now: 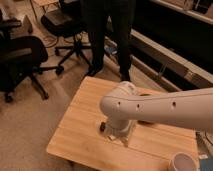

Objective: Push the ceramic bowl across the table

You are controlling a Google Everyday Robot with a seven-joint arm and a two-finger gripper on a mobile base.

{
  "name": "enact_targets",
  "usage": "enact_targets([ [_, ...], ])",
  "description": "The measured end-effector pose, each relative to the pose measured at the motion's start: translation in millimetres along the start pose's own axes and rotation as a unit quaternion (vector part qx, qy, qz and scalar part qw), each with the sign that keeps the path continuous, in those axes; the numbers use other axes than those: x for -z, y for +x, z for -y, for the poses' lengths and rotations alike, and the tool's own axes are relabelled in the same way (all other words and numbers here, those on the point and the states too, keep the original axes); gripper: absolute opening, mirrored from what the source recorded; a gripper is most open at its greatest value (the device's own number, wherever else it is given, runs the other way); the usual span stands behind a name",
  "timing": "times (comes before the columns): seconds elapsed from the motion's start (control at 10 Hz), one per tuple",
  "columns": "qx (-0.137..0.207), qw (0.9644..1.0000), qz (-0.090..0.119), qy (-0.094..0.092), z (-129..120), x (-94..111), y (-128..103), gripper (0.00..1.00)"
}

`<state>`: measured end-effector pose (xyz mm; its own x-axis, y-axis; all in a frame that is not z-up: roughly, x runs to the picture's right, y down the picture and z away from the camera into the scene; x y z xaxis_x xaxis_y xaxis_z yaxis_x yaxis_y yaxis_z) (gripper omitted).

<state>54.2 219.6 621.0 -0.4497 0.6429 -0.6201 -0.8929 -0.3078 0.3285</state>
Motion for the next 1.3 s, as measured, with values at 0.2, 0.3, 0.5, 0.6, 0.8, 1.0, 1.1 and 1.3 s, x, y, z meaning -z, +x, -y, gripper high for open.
enact_targets([
  [0.2, 0.0, 1.0, -0.001, 0.0, 0, -1, 0, 0.65],
  [0.3, -0.005, 0.9999, -0.01, -0.004, -2, -4, -2, 0.65],
  [0.5, -0.044, 0.9986, -0.022, -0.017, 19, -8, -17, 0.65],
  [0.6, -0.082, 0.996, -0.026, -0.025, 45, -9, -29, 0.65],
  [0.8, -0.127, 0.9908, -0.03, -0.033, 79, -9, -40, 0.65],
  [1.0, -0.169, 0.9843, -0.037, -0.035, 113, -12, -46, 0.65],
  [1.1, -0.184, 0.9815, -0.042, -0.032, 127, -16, -49, 0.65],
  [1.3, -0.214, 0.9749, -0.056, -0.025, 154, -26, -59, 0.65],
])
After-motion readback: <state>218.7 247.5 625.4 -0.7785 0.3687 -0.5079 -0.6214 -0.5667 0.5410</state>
